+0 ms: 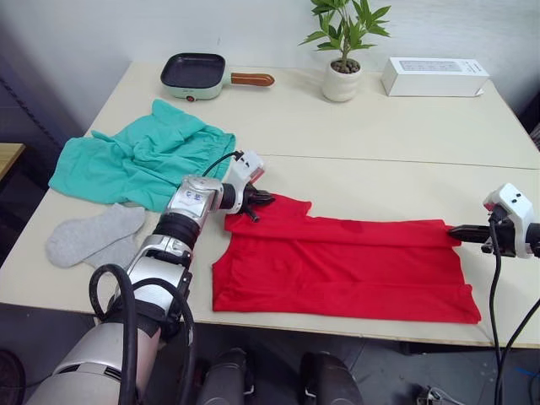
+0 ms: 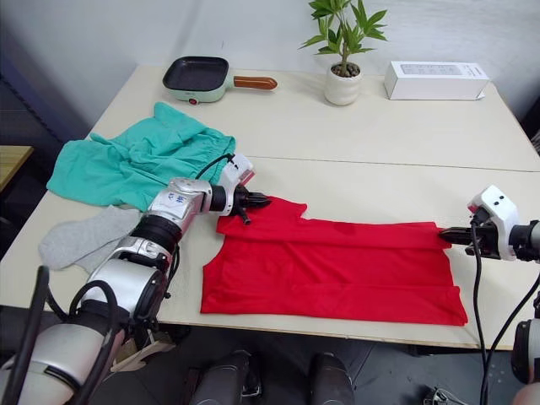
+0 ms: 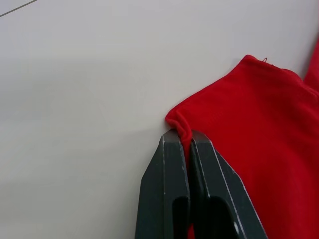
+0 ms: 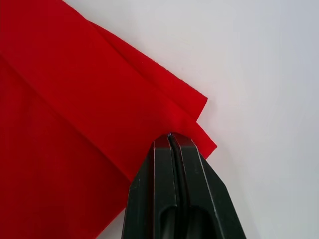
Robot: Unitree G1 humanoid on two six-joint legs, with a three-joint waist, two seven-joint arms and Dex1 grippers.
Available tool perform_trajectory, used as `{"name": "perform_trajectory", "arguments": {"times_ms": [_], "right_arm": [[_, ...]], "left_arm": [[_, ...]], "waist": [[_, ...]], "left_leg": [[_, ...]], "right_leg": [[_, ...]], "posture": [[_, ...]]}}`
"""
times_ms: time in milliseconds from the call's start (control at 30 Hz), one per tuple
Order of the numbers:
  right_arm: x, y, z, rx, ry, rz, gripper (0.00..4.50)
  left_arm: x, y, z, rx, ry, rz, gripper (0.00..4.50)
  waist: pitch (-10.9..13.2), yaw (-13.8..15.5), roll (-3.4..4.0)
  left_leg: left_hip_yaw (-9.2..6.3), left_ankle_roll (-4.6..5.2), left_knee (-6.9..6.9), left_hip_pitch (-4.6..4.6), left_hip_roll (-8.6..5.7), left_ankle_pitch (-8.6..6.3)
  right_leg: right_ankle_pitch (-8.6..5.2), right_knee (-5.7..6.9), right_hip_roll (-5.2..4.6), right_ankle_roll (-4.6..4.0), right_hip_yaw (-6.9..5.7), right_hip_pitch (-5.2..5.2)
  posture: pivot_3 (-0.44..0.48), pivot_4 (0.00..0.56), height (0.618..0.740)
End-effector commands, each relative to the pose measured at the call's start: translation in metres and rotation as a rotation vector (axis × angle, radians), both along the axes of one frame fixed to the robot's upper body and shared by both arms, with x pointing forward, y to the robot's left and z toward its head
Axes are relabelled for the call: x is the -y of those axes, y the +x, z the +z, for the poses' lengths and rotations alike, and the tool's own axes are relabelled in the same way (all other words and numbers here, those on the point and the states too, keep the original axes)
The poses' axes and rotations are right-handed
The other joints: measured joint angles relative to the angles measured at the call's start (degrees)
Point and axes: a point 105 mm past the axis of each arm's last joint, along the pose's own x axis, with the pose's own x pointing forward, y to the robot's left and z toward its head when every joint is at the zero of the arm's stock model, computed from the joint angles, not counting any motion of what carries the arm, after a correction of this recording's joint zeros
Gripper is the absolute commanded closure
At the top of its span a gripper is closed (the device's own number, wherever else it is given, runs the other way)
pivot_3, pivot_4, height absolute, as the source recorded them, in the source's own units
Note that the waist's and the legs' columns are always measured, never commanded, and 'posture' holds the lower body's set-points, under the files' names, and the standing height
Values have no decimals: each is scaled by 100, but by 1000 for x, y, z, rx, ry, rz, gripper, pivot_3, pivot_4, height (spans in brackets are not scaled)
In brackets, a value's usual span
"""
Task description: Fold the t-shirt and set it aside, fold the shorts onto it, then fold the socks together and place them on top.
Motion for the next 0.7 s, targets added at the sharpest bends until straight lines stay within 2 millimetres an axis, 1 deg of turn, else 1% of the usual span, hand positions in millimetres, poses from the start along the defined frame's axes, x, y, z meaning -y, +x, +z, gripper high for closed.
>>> {"name": "perform_trajectory", "arguments": {"times_ms": [33,133,200,233,300,333,367,400,533,600,700], "right_arm": [[10,-5,20,73,-24,-3,4485],[15,-7,19,85,-24,-36,4485],[19,-8,20,60,21,-84,4485],[19,-8,21,42,50,-94,4328],[18,-7,23,39,53,-100,3949],[19,-5,23,40,40,-103,3647],[19,-4,24,40,30,-108,3235],[19,-2,23,32,30,-116,2974],[14,4,19,-8,25,-108,1617],[13,7,18,-28,30,-120,1617],[12,3,12,-105,40,-121,1617]], "left_arm": [[-7,-3,10,45,-23,-29,4500],[-14,-6,9,56,-11,-39,4500],[-16,-7,10,59,-11,-38,4500],[-16,-7,10,61,-11,-37,4500],[-15,-7,10,66,-11,-40,4500],[-14,-7,11,69,-12,-42,4500],[-13,-8,11,71,-13,-43,4500],[-12,-8,11,73,-14,-44,4500],[-9,-9,9,82,-3,-50,4500],[-8,-9,8,83,2,-51,4500],[-8,-9,8,80,6,-51,4500]], "waist": [[0,0,0],[0,0,0],[0,-1,0],[0,2,0],[0,2,0],[0,0,0],[0,0,0],[0,0,0],[0,0,0],[0,1,0],[0,1,0]], "left_leg": [[0,0,0,0,0,0],[0,0,0,0,0,0],[1,0,0,0,0,0],[0,0,1,0,1,0],[0,0,1,0,1,0],[0,0,1,0,1,0],[0,0,1,-1,1,0],[0,0,0,-1,1,0],[-1,0,0,-1,1,0],[0,0,0,-1,0,0],[0,0,0,-1,0,0]], "right_leg": [[0,2,0,0,0,0],[0,1,0,0,-1,0],[0,0,0,0,0,0],[0,0,0,0,0,0],[0,1,0,0,1,0],[0,0,-1,0,1,0],[0,0,-1,0,2,0],[0,-1,0,0,1,0],[0,0,0,0,1,0],[0,0,0,0,1,0],[0,0,0,0,1,0]], "posture": [[0,150,740],[0,150,740],[0,150,740],[0,150,740],[0,150,740],[0,150,740],[0,150,740],[0,150,740],[0,150,740],[0,150,740],[0,150,740]]}}
